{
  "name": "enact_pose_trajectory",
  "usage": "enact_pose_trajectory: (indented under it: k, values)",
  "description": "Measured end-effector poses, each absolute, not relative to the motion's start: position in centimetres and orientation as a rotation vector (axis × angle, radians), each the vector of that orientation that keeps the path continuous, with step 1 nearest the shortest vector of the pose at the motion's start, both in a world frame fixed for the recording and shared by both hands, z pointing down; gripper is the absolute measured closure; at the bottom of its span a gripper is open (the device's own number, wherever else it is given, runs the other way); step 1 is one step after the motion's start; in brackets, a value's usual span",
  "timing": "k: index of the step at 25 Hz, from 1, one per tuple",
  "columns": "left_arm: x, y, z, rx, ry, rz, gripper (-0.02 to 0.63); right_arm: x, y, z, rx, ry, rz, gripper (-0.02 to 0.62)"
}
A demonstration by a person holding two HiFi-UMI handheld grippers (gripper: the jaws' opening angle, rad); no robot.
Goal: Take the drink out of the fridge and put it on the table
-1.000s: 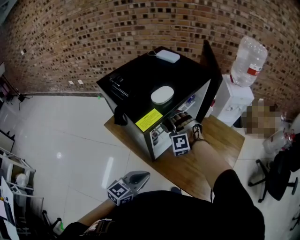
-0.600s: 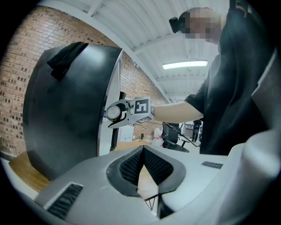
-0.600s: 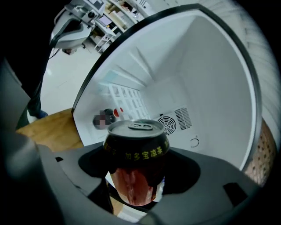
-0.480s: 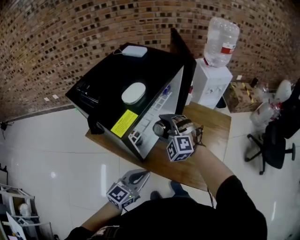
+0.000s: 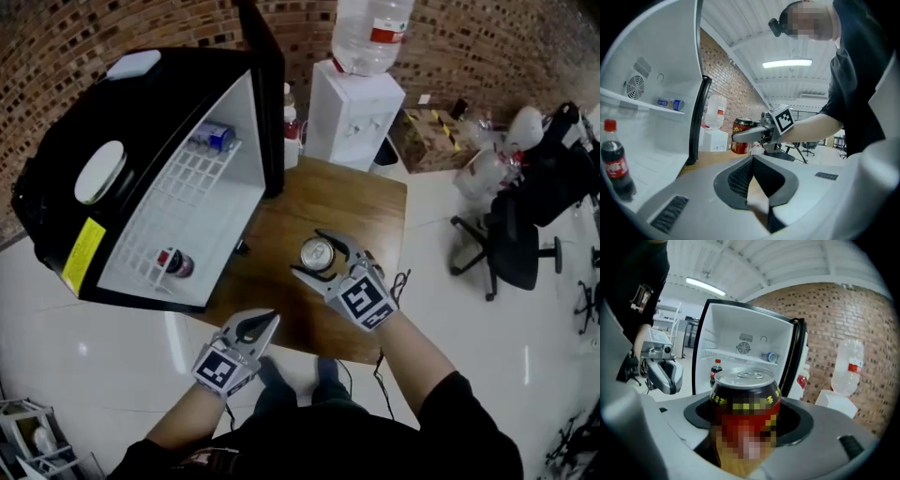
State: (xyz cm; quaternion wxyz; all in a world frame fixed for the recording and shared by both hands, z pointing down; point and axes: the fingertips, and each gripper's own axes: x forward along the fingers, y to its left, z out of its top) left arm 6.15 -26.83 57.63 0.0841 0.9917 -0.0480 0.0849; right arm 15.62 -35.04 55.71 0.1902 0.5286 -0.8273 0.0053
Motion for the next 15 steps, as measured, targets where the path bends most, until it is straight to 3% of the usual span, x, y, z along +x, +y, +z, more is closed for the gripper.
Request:
enact_pose_trajectory:
  k: [8,15]
  values:
    - [17.2,-22.7,64.3,2.992,-0.103,0.251,0.612,24.0,-29.7,65.3,1.616,-2.418,0.244,0.245]
    - [19.7,-22.6,69.3,2.984,-0.141,0.255,0.612,24.6,-29.2,70.8,1.620,-2.442,0.271,0.245]
